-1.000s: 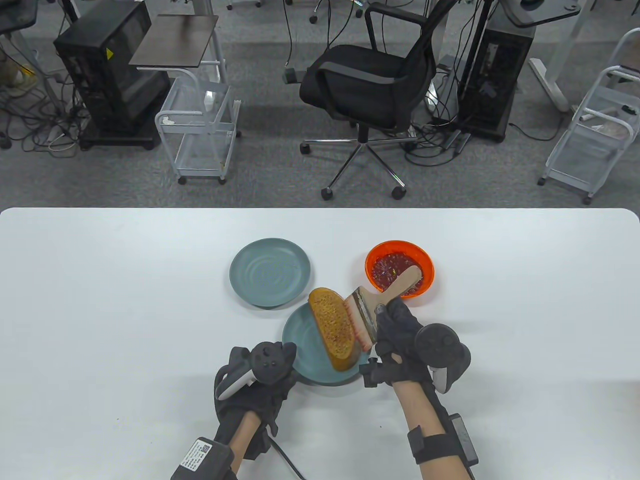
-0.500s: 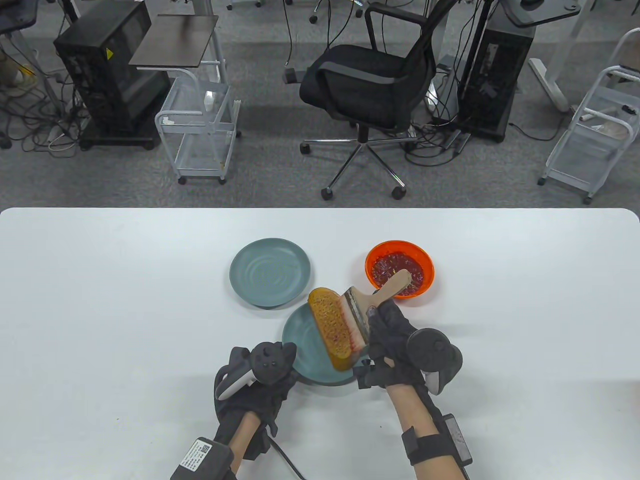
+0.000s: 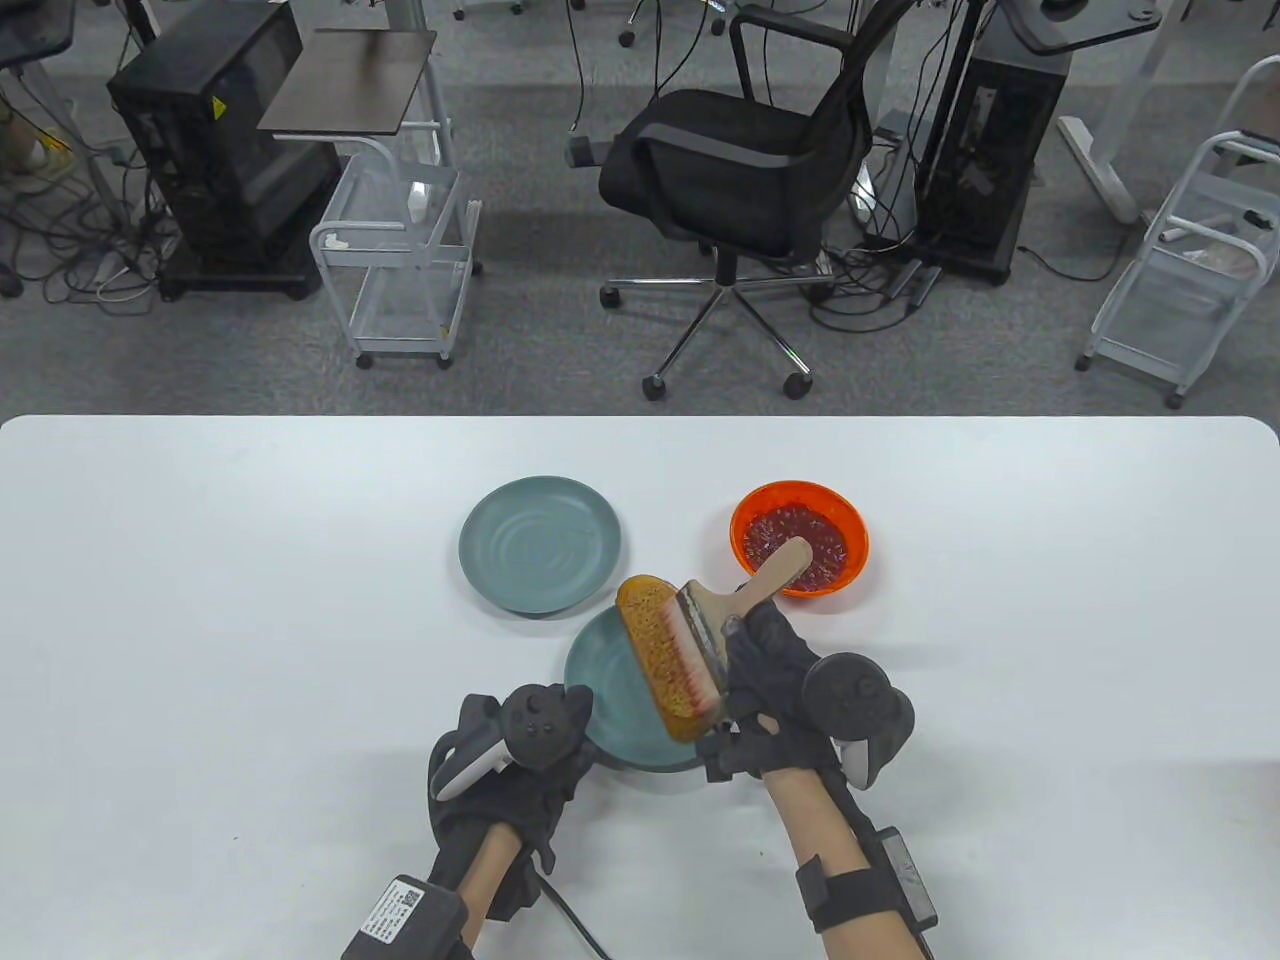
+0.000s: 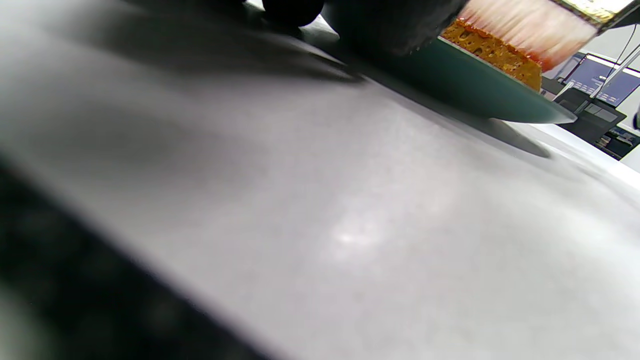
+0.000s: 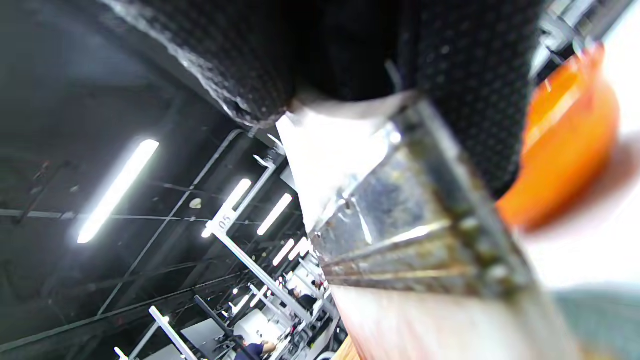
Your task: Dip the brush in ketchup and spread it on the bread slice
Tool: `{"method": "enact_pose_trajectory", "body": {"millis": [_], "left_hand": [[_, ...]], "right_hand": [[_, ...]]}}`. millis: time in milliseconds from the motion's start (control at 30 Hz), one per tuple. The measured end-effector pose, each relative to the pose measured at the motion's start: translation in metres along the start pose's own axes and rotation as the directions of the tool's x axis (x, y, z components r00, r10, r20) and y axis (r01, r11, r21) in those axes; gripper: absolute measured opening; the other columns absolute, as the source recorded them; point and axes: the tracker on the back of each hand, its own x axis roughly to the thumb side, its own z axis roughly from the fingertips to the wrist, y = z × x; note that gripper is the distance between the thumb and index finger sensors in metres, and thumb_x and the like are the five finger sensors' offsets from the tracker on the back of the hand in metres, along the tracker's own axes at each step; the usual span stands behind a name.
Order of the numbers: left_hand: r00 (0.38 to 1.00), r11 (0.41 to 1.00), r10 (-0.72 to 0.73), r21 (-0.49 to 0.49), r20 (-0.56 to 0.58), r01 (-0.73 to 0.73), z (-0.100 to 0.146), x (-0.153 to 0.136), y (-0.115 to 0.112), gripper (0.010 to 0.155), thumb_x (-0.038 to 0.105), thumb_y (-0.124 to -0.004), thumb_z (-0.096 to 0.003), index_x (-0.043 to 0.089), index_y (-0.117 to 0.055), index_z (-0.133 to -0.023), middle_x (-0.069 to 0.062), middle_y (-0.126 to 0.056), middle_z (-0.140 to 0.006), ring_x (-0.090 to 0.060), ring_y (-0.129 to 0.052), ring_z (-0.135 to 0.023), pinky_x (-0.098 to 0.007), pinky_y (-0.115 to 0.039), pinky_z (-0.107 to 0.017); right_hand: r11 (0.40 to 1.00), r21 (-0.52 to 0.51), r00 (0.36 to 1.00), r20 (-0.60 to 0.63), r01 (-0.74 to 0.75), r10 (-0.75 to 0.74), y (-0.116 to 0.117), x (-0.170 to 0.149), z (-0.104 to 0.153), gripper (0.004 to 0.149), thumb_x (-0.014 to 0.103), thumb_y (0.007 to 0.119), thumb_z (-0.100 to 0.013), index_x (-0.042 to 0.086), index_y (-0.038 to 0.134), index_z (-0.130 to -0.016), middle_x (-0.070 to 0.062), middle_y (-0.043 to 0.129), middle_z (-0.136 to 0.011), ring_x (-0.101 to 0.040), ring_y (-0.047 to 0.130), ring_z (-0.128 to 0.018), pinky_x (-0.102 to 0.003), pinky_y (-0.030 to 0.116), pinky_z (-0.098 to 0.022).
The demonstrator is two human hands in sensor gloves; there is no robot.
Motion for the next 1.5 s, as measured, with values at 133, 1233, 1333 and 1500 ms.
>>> {"method": "enact_pose_trajectory", "body": {"millis": [133, 1233, 1333, 1500], "left_hand": [[1.0, 1.0, -0.004, 0.0, -0.002, 0.004, 0.0, 0.0, 0.0, 0.057, 0.032, -0.063, -0.0668, 0.022, -0.034, -0.115, -0.016, -0.038, -0.119, -0.043, -0.03, -0.109, -0.06, -0.034, -0.072], [1.0, 1.0, -0.004, -0.003, 0.001, 0.004, 0.0, 0.0, 0.0, 0.058, 0.032, -0.063, -0.0668, 0.022, -0.034, -0.116, -0.017, -0.037, -0.119, -0.043, -0.03, -0.109, -0.06, -0.034, -0.072], [1.0, 1.0, -0.001, -0.003, 0.002, 0.001, 0.0, 0.0, 0.0, 0.058, 0.032, -0.063, -0.0668, 0.022, -0.034, -0.116, -0.017, -0.037, -0.119, -0.043, -0.029, -0.109, -0.06, -0.033, -0.072], [1.0, 1.0, 0.001, -0.004, 0.004, -0.001, 0.001, -0.001, -0.001, 0.058, 0.032, -0.063, -0.0669, 0.022, -0.034, -0.116, -0.017, -0.037, -0.119, -0.043, -0.029, -0.109, -0.06, -0.033, -0.072]], "right_hand": [[0.993, 0.017, 0.992, -0.045, 0.115, -0.114, 0.001, -0.002, 0.0, 0.05, 0.02, 0.084, -0.051, -0.003, 0.076, -0.094, -0.033, 0.085, -0.078, -0.043, 0.108, -0.055, -0.043, 0.099, -0.032], [0.976, 0.006, 0.963, -0.164, 0.22, -0.216, -0.002, -0.012, -0.005, 0.051, 0.017, 0.09, -0.048, -0.003, 0.076, -0.092, -0.033, 0.086, -0.077, -0.043, 0.107, -0.058, -0.042, 0.099, -0.035], [0.963, 0.04, 0.945, -0.207, 0.268, -0.255, 0.009, -0.01, -0.002, 0.051, 0.017, 0.09, -0.048, -0.003, 0.076, -0.092, -0.033, 0.085, -0.077, -0.043, 0.107, -0.057, -0.042, 0.099, -0.035], [0.988, 0.039, 0.977, -0.161, 0.149, -0.141, 0.002, -0.006, -0.006, 0.05, 0.015, 0.091, -0.047, -0.005, 0.076, -0.091, -0.035, 0.085, -0.076, -0.045, 0.106, -0.058, -0.043, 0.098, -0.036]]}}
